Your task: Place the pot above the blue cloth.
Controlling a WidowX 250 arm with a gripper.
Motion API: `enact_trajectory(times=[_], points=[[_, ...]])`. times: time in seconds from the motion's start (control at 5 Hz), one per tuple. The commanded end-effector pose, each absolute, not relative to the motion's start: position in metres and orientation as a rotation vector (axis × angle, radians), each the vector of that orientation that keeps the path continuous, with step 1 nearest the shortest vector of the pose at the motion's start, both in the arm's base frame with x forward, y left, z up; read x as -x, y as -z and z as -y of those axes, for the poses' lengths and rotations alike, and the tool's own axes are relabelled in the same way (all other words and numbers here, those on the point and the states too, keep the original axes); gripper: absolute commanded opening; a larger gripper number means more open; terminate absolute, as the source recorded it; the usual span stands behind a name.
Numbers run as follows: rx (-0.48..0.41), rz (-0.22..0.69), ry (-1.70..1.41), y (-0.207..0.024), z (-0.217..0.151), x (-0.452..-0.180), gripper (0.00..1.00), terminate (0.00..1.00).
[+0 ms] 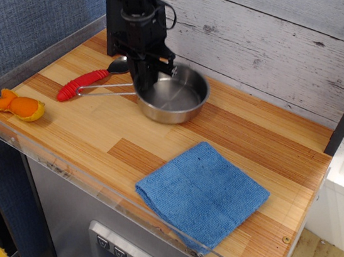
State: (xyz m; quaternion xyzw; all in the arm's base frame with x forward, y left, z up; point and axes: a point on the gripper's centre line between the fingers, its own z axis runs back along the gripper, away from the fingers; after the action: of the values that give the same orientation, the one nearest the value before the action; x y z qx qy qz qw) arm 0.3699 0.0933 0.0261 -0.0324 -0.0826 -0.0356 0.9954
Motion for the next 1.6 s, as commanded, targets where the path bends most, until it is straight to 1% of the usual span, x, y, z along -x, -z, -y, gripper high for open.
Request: enact_trajectory(times=[0.0,0.2,0.4,0.6,0.8,1.0,1.4], points=[[0.098,0.304,0.132,-0.084,-0.054,-0.389,0.00,0.00],[0.124,0.332,0.167,-0.094,-0.028,-0.396,0.00,0.00],[0.152,0.340,0.196,-0.098,-0.003,-0.400,0.00,0.00],[0.171,0.341,0.267,-0.096,0.026,-0.404,0.00,0.00],[0.163,0.325,0.292,-0.090,0.032,-0.399,0.00,0.00],[0.160,0.295,0.334,-0.077,0.036,-0.392,0.00,0.00],[0.162,0.247,0.355,-0.061,0.036,-0.384,0.00,0.00]])
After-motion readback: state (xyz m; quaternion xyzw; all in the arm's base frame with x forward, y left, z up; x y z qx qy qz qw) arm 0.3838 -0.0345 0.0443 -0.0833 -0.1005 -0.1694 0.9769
